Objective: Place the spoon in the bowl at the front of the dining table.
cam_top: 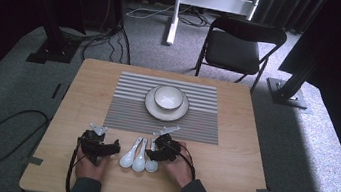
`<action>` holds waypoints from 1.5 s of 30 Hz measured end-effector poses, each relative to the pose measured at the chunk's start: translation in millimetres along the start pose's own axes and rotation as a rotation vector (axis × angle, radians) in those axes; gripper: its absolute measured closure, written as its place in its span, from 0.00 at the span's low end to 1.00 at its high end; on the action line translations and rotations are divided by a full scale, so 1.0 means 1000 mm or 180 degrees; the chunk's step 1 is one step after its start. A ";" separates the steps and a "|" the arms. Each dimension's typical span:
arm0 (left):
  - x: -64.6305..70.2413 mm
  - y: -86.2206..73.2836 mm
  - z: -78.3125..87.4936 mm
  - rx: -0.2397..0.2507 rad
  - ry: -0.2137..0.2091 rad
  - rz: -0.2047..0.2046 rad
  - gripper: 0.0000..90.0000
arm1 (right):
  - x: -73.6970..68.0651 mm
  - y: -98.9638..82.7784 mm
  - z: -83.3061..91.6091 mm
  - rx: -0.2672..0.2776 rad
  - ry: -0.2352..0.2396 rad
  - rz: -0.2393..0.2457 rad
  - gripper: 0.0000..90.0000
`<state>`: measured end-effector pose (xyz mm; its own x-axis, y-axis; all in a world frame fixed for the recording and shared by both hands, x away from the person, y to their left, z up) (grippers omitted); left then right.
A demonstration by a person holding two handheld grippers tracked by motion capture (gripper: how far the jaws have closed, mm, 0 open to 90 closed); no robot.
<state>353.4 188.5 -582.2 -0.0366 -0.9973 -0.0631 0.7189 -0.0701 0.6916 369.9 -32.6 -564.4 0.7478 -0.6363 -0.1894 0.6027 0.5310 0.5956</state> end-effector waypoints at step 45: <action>0.000 0.000 0.000 -0.0005 -0.0001 -0.0002 0.06 | 0.013 0.000 0.002 -0.0074 -0.0364 0.0156 0.82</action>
<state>353.2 188.2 -582.2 -0.0373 -0.9973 -0.0632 0.7201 -0.0706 0.6903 379.2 -42.3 -565.8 0.7407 -0.6683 -0.0694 0.5735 0.5751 0.5834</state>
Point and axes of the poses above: each handheld gripper's, and its own axes: z roughly backward along the jaws, y roughly out of its top, x roughly to its right, the point moved 5 cm from there along -z, roughly forward along the jaws, and after that the axes turned 4 degrees about y, right-handed, at the moved point
